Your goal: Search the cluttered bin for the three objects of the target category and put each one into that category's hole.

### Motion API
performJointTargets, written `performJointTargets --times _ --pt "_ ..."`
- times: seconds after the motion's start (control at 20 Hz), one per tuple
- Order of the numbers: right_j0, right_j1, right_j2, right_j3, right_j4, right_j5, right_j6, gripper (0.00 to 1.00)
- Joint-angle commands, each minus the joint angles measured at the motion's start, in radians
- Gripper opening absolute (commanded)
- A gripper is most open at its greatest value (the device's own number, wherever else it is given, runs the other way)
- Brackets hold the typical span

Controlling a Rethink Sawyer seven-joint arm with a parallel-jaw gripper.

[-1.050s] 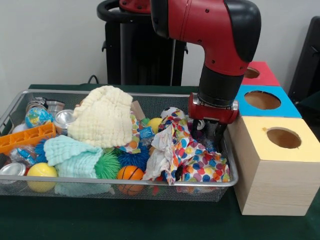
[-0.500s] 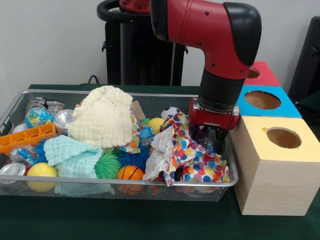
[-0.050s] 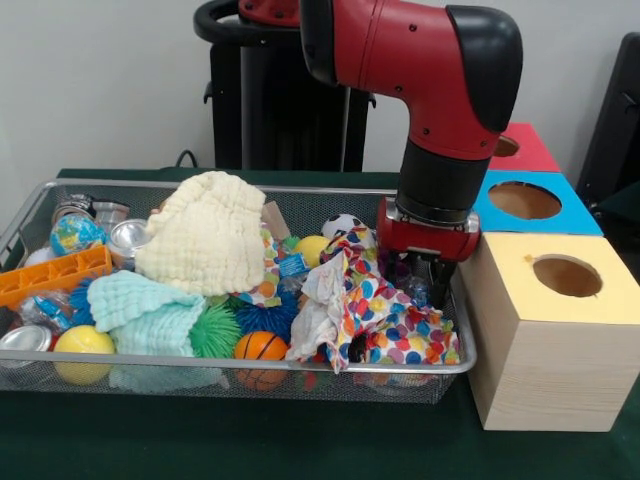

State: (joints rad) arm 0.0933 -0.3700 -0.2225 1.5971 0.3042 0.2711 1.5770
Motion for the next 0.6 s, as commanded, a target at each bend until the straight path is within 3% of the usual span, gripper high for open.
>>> performJointTargets --times 0.05,0.6 --pt "-0.031 0.099 0.212 -0.054 0.04 -0.134 0.212 1.0" --pt "-0.03 0.092 0.208 -0.05 0.039 -0.117 0.211 1.0"
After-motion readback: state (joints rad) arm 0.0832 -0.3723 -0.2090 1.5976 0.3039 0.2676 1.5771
